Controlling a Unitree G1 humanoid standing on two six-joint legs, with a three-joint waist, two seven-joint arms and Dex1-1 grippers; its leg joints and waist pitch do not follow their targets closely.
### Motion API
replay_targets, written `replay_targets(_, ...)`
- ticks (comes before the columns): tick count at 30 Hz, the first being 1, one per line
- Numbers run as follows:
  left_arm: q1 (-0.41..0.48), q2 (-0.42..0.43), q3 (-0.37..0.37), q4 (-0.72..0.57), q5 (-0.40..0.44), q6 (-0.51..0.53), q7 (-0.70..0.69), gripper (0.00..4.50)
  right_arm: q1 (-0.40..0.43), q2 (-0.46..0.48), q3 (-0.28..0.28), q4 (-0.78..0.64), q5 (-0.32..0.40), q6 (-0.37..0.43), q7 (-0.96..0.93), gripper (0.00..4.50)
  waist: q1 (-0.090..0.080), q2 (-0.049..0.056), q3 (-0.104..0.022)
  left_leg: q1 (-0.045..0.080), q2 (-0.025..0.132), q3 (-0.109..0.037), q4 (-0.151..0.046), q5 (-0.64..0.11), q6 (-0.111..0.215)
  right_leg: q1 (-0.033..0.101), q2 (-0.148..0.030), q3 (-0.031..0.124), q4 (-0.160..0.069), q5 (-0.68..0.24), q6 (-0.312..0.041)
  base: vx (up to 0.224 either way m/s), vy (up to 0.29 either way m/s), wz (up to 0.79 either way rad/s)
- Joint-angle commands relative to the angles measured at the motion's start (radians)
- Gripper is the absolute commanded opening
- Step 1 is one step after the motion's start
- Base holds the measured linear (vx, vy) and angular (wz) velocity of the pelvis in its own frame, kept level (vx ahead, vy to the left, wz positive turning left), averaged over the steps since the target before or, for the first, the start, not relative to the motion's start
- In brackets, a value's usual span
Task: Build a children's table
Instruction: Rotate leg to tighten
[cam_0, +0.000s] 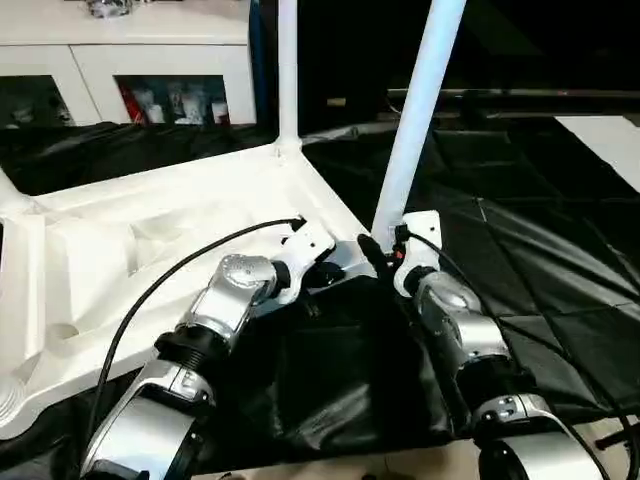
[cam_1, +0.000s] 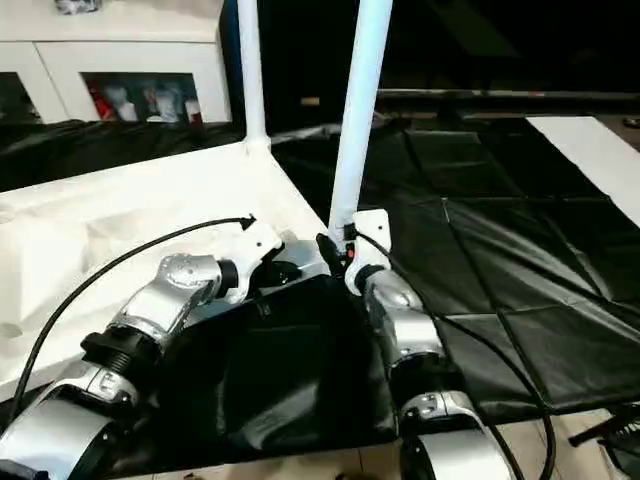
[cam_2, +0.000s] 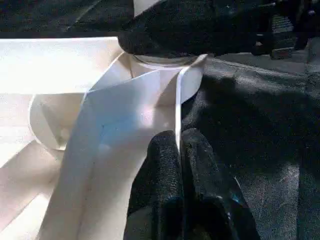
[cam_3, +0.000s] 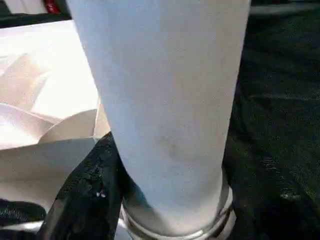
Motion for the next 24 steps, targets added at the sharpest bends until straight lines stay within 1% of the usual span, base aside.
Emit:
replay_targets(1,0.013,-0.026,-0.050,-0.013,-0.007,0.008,-0.031,0.00,0.011,0.041,0.120,0.005,-0.003,0.031,0.161,3.24,0.003,-0.004,-0.044,-0.005,0.012,0.001,-0.077,-0.349,0.031,0.034,-0.039,0.028,-0.083,-0.415,-0.140,0.000,0.000,0.00)
replay_targets(2,0.018,-0.013,-0.051,-0.022,-0.008,0.014,-0.048,0.00,0.016,0.027,0.131,-0.012,0.006,0.040,0.207,3.38,0.005,-0.007,-0.045,-0.005,0.014,0.001,-0.076,-0.335,0.037,0.037,-0.041,0.029,-0.080,-0.392,-0.151,0.000,0.000,0.00)
replay_targets(3,0.022,-0.003,-0.053,-0.029,-0.010,0.020,-0.063,0.00,0.021,0.013,0.140,-0.027,0.013,0.048,0.248,3.38,0.005,-0.007,-0.045,-0.007,0.014,0.003,-0.076,-0.310,0.042,0.039,-0.041,0.030,-0.077,-0.364,-0.161,0.000,0.000,0.00)
replay_targets(4,0.034,0.030,-0.060,-0.047,-0.017,0.027,-0.120,0.00,0.040,-0.041,0.178,-0.072,0.011,0.038,0.361,3.38,0.010,-0.011,-0.045,-0.005,0.015,0.003,-0.076,-0.303,0.049,0.041,-0.040,0.029,-0.076,-0.361,-0.164,0.000,0.000,0.00)
replay_targets(5,0.036,0.039,-0.062,-0.051,-0.019,0.027,-0.137,0.00,0.045,-0.056,0.184,-0.083,0.014,0.034,0.391,3.38,0.011,-0.011,-0.047,-0.006,0.015,0.005,-0.073,-0.295,0.055,0.043,-0.040,0.030,-0.075,-0.351,-0.166,0.000,0.000,0.00)
replay_targets(6,0.042,0.062,-0.067,-0.061,-0.025,0.027,-0.185,0.00,0.058,-0.090,0.191,-0.111,0.027,0.026,0.469,3.38,0.010,-0.011,-0.048,-0.010,0.016,0.006,-0.073,-0.264,0.061,0.046,-0.043,0.032,-0.071,-0.319,-0.174,0.000,0.000,0.00)
replay_targets(7,0.042,0.062,-0.067,-0.061,-0.025,0.027,-0.185,0.00,0.058,-0.090,0.191,-0.111,0.027,0.026,0.469,3.38,0.012,-0.011,-0.050,-0.010,0.017,0.006,-0.072,-0.252,0.065,0.047,-0.042,0.031,-0.068,-0.299,-0.181,0.000,0.000,0.00)
replay_targets(8,0.045,0.074,-0.069,-0.066,-0.028,0.028,-0.213,0.00,0.062,-0.105,0.186,-0.126,0.043,0.035,0.507,3.38,0.010,-0.011,-0.051,-0.008,0.016,0.009,-0.069,-0.227,0.074,0.046,-0.041,0.032,-0.064,-0.256,-0.201,0.000,0.000,0.00)
replay_targets(9,0.049,0.093,-0.074,-0.074,-0.038,0.023,-0.265,0.00,0.069,-0.132,0.182,-0.152,0.064,0.048,0.571,3.38,0.011,-0.008,-0.052,-0.007,0.017,0.009,-0.067,-0.206,0.076,0.047,-0.041,0.032,-0.059,-0.222,-0.217,0.000,0.000,0.00)
replay_targets(10,0.053,0.106,-0.077,-0.085,-0.046,0.026,-0.302,0.00,0.074,-0.154,0.184,-0.172,0.074,0.057,0.617,3.38,0.011,-0.008,-0.053,-0.007,0.016,0.009,-0.067,-0.196,0.079,0.050,-0.039,0.031,-0.058,-0.205,-0.224,0.000,0.000,0.00)
replay_targets(11,0.055,0.115,-0.080,-0.092,-0.050,0.031,-0.323,0.00,0.078,-0.168,0.187,-0.185,0.079,0.063,0.645,3.38,0.012,-0.008,-0.055,-0.008,0.018,0.009,-0.064,-0.173,0.090,0.053,-0.037,0.030,-0.051,-0.158,-0.239,0.000,0.000,0.00)
replay_targets(12,0.056,0.128,-0.084,-0.102,-0.055,0.038,-0.353,0.00,0.084,-0.195,0.195,-0.208,0.087,0.075,0.694,3.38,0.012,-0.007,-0.053,-0.008,0.019,0.010,-0.064,-0.160,0.097,0.052,-0.036,0.030,-0.048,-0.126,-0.252,0.000,0.000,0.00)
replay_targets(14,0.055,0.152,-0.089,-0.112,-0.074,0.036,-0.419,0.00,0.094,-0.261,0.211,-0.247,0.102,0.090,0.797,3.38,0.014,-0.006,-0.054,-0.005,0.019,0.010,-0.063,-0.164,0.103,0.055,-0.035,0.028,-0.046,-0.117,-0.266,0.000,0.000,0.00)
replay_targets(15,0.054,0.162,-0.092,-0.116,-0.083,0.031,-0.448,0.00,0.097,-0.286,0.215,-0.257,0.105,0.095,0.834,3.38,0.017,-0.006,-0.055,-0.002,0.022,0.012,-0.060,-0.163,0.109,0.054,-0.034,0.028,-0.043,-0.100,-0.275,0.000,0.000,0.00)
replay_targets(16,0.054,0.167,-0.094,-0.120,-0.088,0.029,-0.465,0.00,0.099,-0.301,0.217,-0.263,0.107,0.098,0.856,3.38,0.024,-0.003,-0.053,-0.001,0.024,0.014,-0.061,-0.164,0.113,0.053,-0.034,0.028,-0.042,-0.095,-0.282,0.000,0.000,0.00)
replay_targets(17,0.056,0.176,-0.098,-0.133,-0.100,0.045,-0.496,0.00,0.101,-0.319,0.216,-0.267,0.108,0.105,0.885,3.38,0.026,-0.004,-0.053,-0.002,0.024,0.015,-0.060,-0.164,0.112,0.052,-0.035,0.028,-0.041,-0.094,-0.283,0.000,0.000,0.00)
replay_targets(18,0.058,0.183,-0.101,-0.146,-0.110,0.060,-0.523,0.00,0.101,-0.336,0.216,-0.271,0.108,0.113,0.910,3.38,0.032,-0.005,-0.052,0.001,0.027,0.015,-0.061,-0.176,0.105,0.052,-0.037,0.028,-0.042,-0.110,-0.286,0.000,0.000,0.00)
replay_targets(19,0.059,0.188,-0.103,-0.155,-0.115,0.071,-0.541,0.00,0.102,-0.347,0.215,-0.277,0.111,0.121,0.927,3.38,0.037,-0.003,-0.051,0.003,0.027,0.016,-0.062,-0.187,0.099,0.050,-0.037,0.029,-0.043,-0.128,-0.285,0.000,0.000,0.00)
replay_targets(20,0.060,0.192,-0.105,-0.162,-0.118,0.078,-0.554,0.00,0.102,-0.361,0.216,-0.283,0.115,0.130,0.947,3.38,0.040,-0.004,-0.051,0.005,0.027,0.017,-0.061,-0.191,0.095,0.049,-0.038,0.030,-0.044,-0.133,-0.285,0.000,0.000,0.00)
replay_targets(21,0.061,0.193,-0.105,-0.164,-0.119,0.079,-0.557,0.00,0.103,-0.365,0.216,-0.286,0.116,0.133,0.953,3.38,0.043,-0.001,-0.051,0.008,0.027,0.018,-0.061,-0.197,0.091,0.046,-0.038,0.031,-0.044,-0.138,-0.286,0.000,0.000,0.00)
replay_targets(22,0.061,0.194,-0.105,-0.167,-0.119,0.081,-0.560,0.00,0.103,-0.369,0.216,-0.290,0.118,0.137,0.960,3.38,0.050,-0.004,-0.049,0.007,0.028,0.018,-0.063,-0.214,0.081,0.047,-0.037,0.031,-0.046,-0.160,-0.280,0.000,0.000,0.00)
replay_targets(24,0.065,0.202,-0.111,-0.180,-0.126,0.094,-0.589,0.00,0.102,-0.385,0.223,-0.298,0.124,0.147,0.981,3.38,0.055,-0.001,-0.050,0.006,0.027,0.017,-0.064,-0.217,0.068,0.048,-0.039,0.032,-0.047,-0.178,-0.266,0.000,0.000,0.00)
